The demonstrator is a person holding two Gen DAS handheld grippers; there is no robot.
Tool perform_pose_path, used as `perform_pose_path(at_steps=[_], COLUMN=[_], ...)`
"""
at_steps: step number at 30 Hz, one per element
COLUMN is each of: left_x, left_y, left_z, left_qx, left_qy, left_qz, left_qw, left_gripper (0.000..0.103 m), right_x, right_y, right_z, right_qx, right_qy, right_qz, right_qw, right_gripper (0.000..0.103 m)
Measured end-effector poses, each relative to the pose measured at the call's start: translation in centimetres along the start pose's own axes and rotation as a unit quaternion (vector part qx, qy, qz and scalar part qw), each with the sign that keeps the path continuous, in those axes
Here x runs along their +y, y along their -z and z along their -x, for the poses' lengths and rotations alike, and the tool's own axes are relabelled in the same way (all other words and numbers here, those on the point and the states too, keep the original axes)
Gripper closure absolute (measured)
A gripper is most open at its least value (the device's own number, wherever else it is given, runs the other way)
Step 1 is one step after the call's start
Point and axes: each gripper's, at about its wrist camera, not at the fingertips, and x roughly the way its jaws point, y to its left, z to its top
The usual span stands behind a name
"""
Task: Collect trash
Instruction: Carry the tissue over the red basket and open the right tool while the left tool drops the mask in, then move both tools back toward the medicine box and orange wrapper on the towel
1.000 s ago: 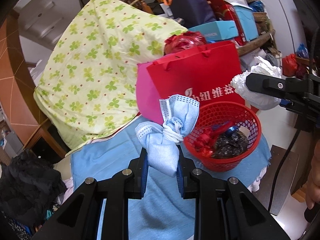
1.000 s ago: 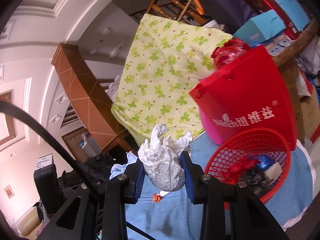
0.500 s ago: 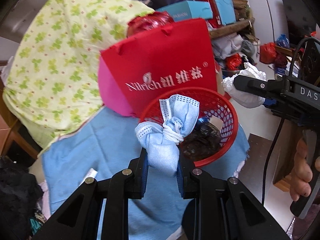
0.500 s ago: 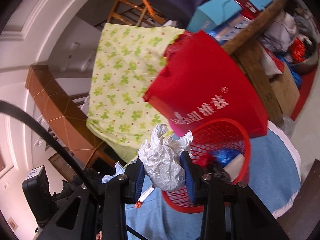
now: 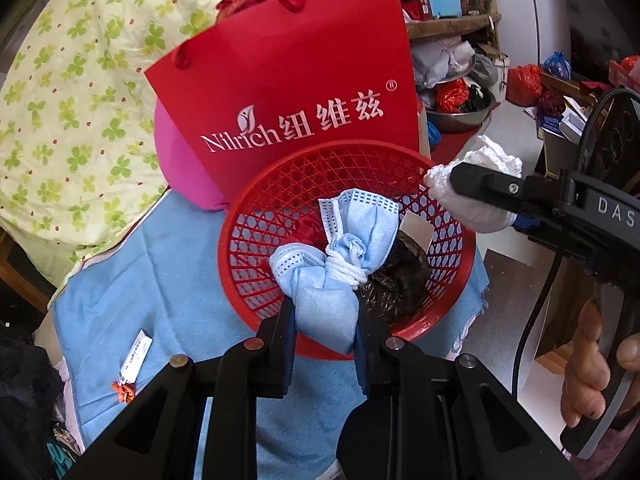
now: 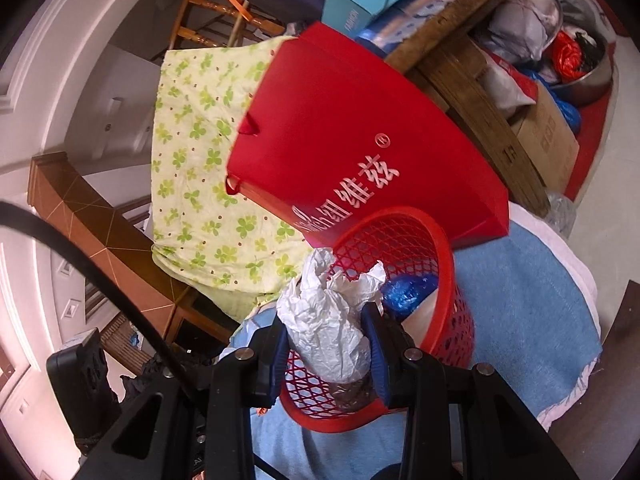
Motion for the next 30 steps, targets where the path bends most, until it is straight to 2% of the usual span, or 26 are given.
perform_pose_path(at_steps=[8, 10, 11, 12, 13, 17, 23, 27, 30], left_x=[0.3, 0.5, 0.5, 0.5, 0.5, 0.7, 2.2, 4.1, 7.2], left_y=[-0.8, -1.0, -1.2, -1.3, -1.4, -1.5, -0.2, 2.8, 6.0], left_z=[-2.1, -2.6, -2.9, -3.2, -3.4, -3.7, -2.7, -1.2, 0.0], left_qx=[0.009, 0.009, 0.008, 0.008, 0.007, -0.007, -0.02, -0.016, -0.003], left_qy=[0.005, 0.01, 0.017, 0.022, 0.023, 0.028, 0.015, -0.02, -0.049], left_qz=[0.002, 0.003, 0.003, 0.004, 0.004, 0.009, 0.026, 0.034, 0.066], left_qw=[0.9999, 0.9999, 0.9998, 0.9997, 0.9997, 0.9995, 0.9994, 0.9991, 0.9966], left_gripper=[0.075, 0.075, 0.073, 0.073, 0.071, 0.05, 0.045, 0.045, 0.045], right_x=[-2.1, -2.6, -2.8, -3.0, -3.1, -3.8, -3.6, -1.6, 0.2], right_y=[0.2, 0.1, 0.1, 0.0, -0.1, -0.5, -1.0, -1.1, -0.9], right_z=[-2.2, -2.4, -2.2, -2.0, -1.9, -1.3, -0.4, 0.2, 0.4], right_qx=[0.019, 0.017, 0.01, 0.001, -0.005, -0.023, -0.034, -0.036, -0.034], right_qy=[0.001, 0.0, -0.009, -0.014, -0.016, -0.019, -0.022, -0.029, -0.039], right_qz=[-0.031, -0.04, -0.043, -0.043, -0.042, -0.044, -0.037, -0.013, 0.007], right_qw=[0.999, 0.999, 0.999, 0.999, 0.999, 0.999, 0.998, 0.999, 0.999], right_gripper=[0.063, 0.049, 0.036, 0.033, 0.033, 0.033, 0.033, 0.033, 0.033])
